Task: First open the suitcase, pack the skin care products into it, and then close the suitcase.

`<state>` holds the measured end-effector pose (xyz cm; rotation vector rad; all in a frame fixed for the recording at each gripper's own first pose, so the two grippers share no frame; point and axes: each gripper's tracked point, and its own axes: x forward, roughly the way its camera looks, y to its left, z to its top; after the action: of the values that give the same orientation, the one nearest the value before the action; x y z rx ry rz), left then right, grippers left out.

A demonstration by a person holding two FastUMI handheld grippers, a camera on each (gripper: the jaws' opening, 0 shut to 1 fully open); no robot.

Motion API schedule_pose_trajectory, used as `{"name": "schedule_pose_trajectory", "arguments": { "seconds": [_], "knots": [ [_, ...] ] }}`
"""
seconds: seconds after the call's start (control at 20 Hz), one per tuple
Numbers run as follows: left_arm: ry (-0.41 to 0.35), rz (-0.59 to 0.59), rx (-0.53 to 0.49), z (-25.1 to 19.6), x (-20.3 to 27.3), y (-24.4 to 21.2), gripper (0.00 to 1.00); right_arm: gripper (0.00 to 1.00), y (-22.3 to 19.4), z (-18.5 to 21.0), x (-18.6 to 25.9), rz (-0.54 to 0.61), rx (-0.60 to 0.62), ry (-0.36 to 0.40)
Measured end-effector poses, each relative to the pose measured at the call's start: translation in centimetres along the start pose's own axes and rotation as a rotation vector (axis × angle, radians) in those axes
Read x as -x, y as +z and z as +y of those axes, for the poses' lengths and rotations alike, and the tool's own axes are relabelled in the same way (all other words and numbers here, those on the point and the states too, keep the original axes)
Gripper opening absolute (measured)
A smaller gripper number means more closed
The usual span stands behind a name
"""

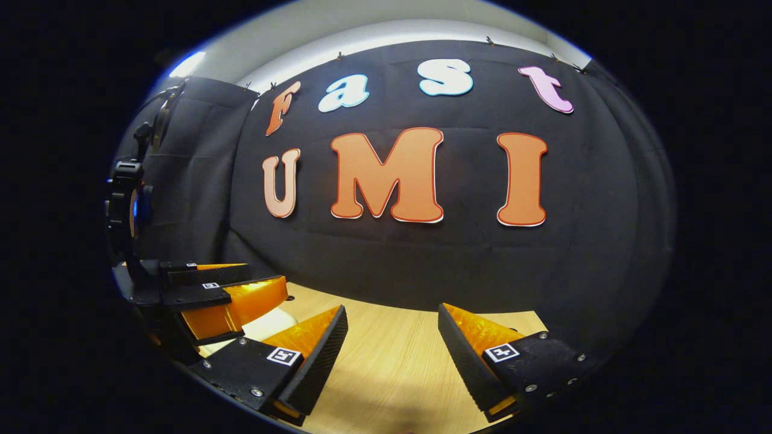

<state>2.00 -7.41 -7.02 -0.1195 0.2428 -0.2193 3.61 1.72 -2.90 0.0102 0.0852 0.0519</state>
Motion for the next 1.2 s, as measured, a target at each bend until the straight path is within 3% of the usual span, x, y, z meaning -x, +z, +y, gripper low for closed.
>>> {"name": "schedule_pose_trajectory", "arguments": {
  "seconds": [0.6,1.05,1.1,1.15,1.2],
  "knots": [
    [0.035,0.029,-0.002,2.0,0.6,-0.7,0.97,0.95,-0.6,-0.7,0.8,-0.006,0.039,-0.049],
    [0.054,-0.013,-0.053,1.8,0.3,0.1,0.96,0.96,0.1,-0.6,0.8,-0.034,0.012,-0.019],
    [0.059,-0.022,-0.058,1.8,0.2,0.4,0.96,1.0,0.3,-0.6,0.8,-0.038,0.014,-0.018],
    [0.069,-0.028,-0.061,1.9,0.1,0.6,0.93,0.96,0.4,-0.6,0.7,-0.041,0.017,-0.011],
    [0.073,-0.028,-0.057,1.8,0.5,0.8,0.96,0.96,0.5,-0.8,0.7,-0.045,0.019,-0.008]
  ]
}}
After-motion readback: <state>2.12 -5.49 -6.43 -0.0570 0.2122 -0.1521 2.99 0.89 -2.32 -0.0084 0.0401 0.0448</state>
